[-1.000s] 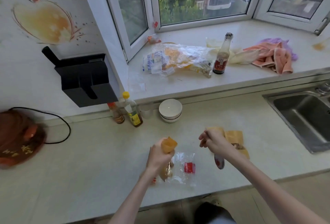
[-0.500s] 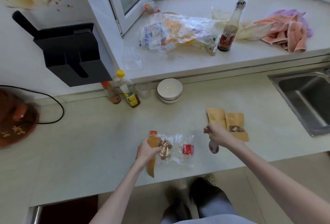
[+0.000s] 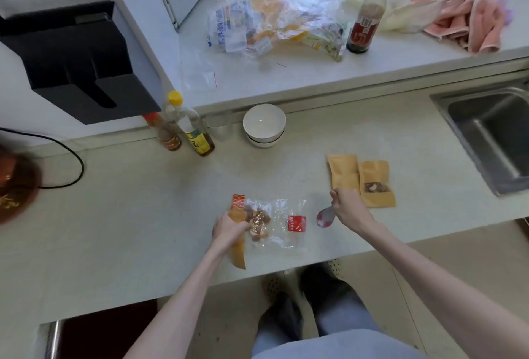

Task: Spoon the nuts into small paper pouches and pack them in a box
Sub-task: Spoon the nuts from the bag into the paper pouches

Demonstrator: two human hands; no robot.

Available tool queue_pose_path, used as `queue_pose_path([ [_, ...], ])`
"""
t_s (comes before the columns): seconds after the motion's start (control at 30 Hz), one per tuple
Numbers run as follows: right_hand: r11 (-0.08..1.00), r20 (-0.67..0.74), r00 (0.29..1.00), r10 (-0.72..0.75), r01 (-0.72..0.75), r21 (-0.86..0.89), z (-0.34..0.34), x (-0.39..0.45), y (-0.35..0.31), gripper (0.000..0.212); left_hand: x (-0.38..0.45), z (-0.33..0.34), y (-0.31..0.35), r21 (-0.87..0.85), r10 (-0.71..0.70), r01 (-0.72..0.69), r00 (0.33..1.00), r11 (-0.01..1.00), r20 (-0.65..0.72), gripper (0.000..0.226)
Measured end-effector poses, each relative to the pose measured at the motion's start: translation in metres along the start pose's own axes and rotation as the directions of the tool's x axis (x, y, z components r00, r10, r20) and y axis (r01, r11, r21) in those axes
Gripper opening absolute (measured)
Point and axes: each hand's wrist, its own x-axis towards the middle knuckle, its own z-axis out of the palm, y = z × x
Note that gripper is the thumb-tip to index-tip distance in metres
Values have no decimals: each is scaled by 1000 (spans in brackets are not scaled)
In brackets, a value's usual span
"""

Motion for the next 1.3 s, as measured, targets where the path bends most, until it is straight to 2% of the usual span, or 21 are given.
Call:
queue_pose_path([
  [0.07, 1000, 6, 1000, -6, 6, 11, 3, -1, 1, 34, 1, 3, -1, -9, 6, -6, 1000, 1000, 7, 17],
  [0.17, 1000, 16, 1000, 18, -19, 20, 8, -2, 2, 38, 4, 8, -5, -42, -6, 7, 1000, 999, 21, 30],
  [0.27, 990, 48, 993, 109, -112, 85, 16, -2, 6, 27, 6, 11, -9, -64, -24, 25, 1000, 998, 19, 42],
  [0.33, 981, 38, 989, 140, -144, 130, 22, -1, 7, 24, 6, 12, -10, -80, -30, 32, 999, 996, 20, 39],
  [0.43, 977, 13, 991, 137, -137, 163, 30, 0, 7, 30, 6, 13, -10, -112, -37, 38, 999, 993, 13, 26],
  [0.53, 976, 18, 991, 133, -134, 171, 36, -2, 7, 28, 7, 15, -12, -176, -47, 52, 998, 983, 30, 26],
  [0.67, 984, 25, 997, 74, -77, 163, 46, -4, 8, 34, 9, 19, -17, -233, -39, 46, 999, 971, 34, 10],
  [0.77, 989, 5, 999, 34, -35, 142, 52, -7, 10, 35, 9, 22, -23, -298, -49, 42, 999, 954, -16, 18],
  [0.9, 989, 18, 999, 45, -47, 140, 61, -13, 18, 38, 7, 23, -30, -335, -63, 47, 997, 941, -37, 20],
  [1.07, 967, 156, 984, 89, -123, 223, 67, -18, 19, 31, 7, 25, -32, -350, -52, 30, 997, 936, -55, 10],
  [1.2, 960, 217, 975, 49, -106, 259, 61, -20, 13, 25, 7, 28, -29, -351, -32, 13, 998, 936, -48, 12],
  [1.3, 946, 149, 989, -6, -42, 320, 47, -23, -1, 30, 5, 27, -20, -382, 1, -29, 997, 924, -74, 18],
])
